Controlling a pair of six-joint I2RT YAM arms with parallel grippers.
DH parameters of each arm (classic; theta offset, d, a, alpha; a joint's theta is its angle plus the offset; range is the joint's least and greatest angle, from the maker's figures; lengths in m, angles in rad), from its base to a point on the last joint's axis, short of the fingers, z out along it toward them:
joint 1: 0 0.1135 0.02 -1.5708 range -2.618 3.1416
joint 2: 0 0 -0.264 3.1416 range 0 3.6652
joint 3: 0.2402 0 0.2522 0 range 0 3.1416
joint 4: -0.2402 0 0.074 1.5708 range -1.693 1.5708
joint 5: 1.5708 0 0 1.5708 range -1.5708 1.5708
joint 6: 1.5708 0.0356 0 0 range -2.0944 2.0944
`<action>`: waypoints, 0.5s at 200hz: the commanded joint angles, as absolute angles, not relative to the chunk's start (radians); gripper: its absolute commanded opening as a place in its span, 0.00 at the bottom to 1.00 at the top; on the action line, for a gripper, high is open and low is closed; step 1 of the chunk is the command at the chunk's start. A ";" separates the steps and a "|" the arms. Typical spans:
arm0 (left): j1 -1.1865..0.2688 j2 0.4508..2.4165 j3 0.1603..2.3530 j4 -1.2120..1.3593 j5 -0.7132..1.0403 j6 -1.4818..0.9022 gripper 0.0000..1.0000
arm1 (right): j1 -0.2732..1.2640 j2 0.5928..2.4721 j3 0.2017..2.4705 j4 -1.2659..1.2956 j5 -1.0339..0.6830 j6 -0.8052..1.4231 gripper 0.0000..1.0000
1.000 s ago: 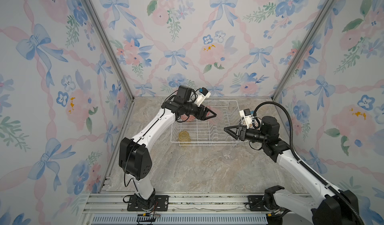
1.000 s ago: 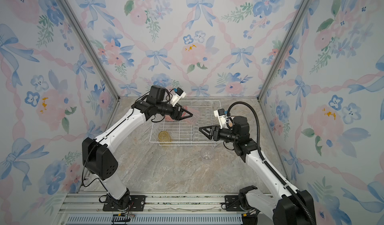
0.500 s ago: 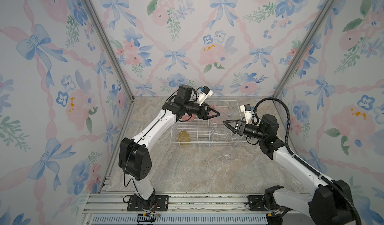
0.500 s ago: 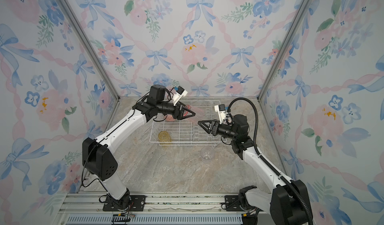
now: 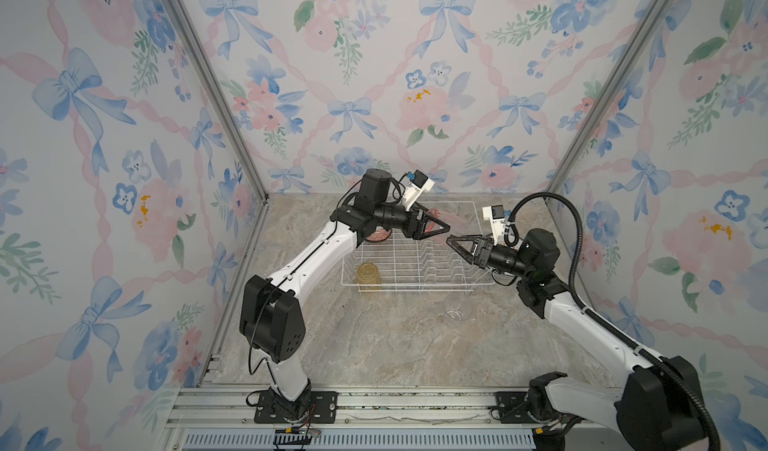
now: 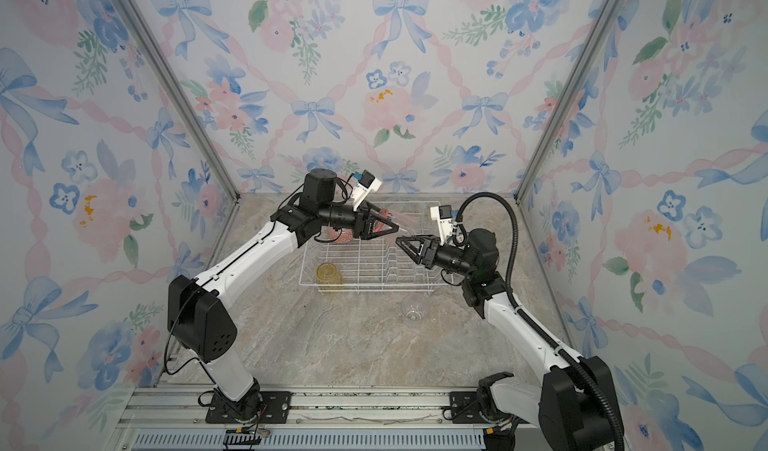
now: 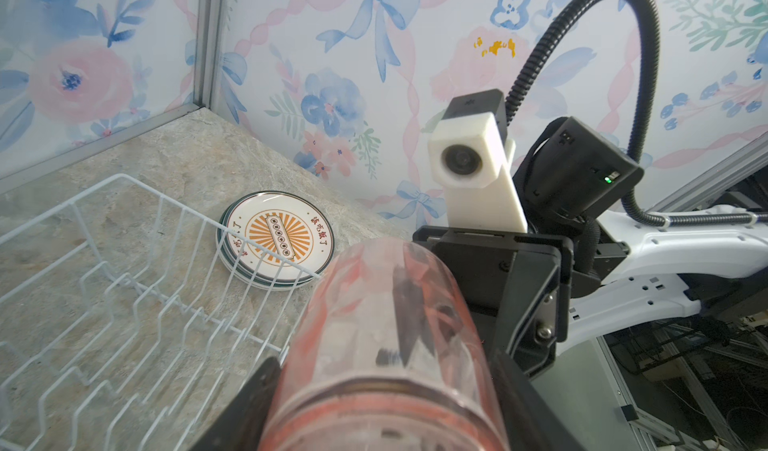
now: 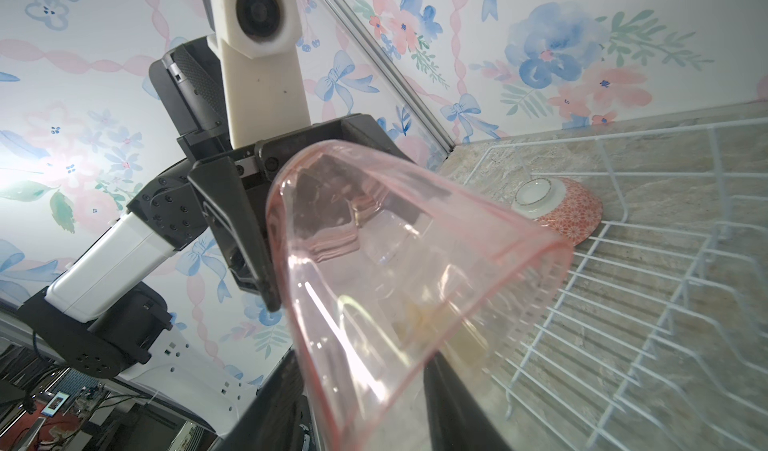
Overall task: Unload the mixed dishes from the dish rack
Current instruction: 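Lift the pink cup toward the right gripper while the right gripper approaches, then grasp the pink cup with the right gripper and open the left gripper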
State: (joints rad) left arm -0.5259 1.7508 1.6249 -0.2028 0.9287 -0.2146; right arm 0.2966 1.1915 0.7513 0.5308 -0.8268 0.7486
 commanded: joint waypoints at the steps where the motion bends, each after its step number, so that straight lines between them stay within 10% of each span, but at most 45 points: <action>1: -0.537 1.774 1.612 -0.109 0.974 -0.267 0.35 | 0.301 1.194 0.782 0.604 -0.846 0.743 0.44; 40: -0.543 1.796 1.605 -0.054 0.989 -0.305 0.35 | 0.305 1.201 0.797 0.627 -0.854 0.744 0.29; 68: -0.547 1.805 1.603 -0.043 0.992 -0.313 0.35 | 0.305 1.200 0.806 0.618 -0.843 0.740 0.00; 100: -0.551 1.796 1.596 -0.043 0.972 -0.310 0.40 | 0.305 1.189 0.820 0.564 -0.826 0.709 0.00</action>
